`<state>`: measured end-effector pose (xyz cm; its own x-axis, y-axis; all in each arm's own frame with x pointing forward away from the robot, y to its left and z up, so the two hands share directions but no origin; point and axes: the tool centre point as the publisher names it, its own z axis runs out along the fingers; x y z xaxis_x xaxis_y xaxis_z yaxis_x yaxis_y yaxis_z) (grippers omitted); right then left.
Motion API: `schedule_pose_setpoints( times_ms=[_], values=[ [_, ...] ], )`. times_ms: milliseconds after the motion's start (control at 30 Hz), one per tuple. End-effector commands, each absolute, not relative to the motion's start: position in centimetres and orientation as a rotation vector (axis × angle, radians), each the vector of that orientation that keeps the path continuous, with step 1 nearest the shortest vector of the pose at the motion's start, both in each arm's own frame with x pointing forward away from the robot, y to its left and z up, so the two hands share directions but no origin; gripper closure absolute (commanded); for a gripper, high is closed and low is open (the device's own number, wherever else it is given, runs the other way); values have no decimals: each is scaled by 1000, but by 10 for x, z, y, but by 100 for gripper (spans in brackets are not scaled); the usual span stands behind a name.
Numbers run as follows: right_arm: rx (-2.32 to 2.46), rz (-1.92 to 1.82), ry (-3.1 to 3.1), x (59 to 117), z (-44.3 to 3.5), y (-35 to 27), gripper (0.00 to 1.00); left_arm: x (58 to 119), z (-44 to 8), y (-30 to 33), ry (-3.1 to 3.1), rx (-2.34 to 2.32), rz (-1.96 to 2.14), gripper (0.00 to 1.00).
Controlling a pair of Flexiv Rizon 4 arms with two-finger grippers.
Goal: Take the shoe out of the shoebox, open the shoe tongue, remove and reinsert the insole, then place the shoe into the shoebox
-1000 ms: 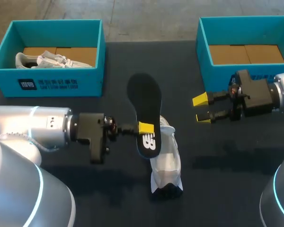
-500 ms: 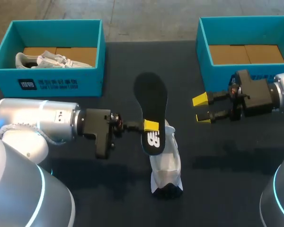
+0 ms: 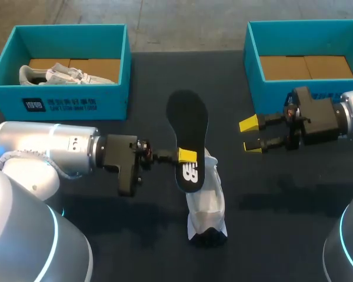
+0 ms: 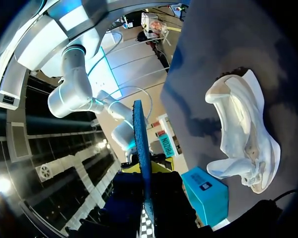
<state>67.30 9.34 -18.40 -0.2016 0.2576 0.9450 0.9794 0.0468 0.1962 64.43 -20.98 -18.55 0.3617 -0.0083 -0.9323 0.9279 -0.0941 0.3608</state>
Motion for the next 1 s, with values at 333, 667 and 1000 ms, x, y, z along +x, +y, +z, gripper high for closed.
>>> schedule_pose_setpoints(
  times_ms=[333,667,1000],
  values=[
    [-1287,-1209,-1568,672,-184,94,0,643,-186,-211,891,1434,-988,100],
    [-1342,-1243,-1541,680,-176,112,0,643,-186,-211,891,1434,-988,100],
    [-1351,-1235,-1488,696,-174,158,0,643,-186,-211,891,1434,-988,100]
  ],
)
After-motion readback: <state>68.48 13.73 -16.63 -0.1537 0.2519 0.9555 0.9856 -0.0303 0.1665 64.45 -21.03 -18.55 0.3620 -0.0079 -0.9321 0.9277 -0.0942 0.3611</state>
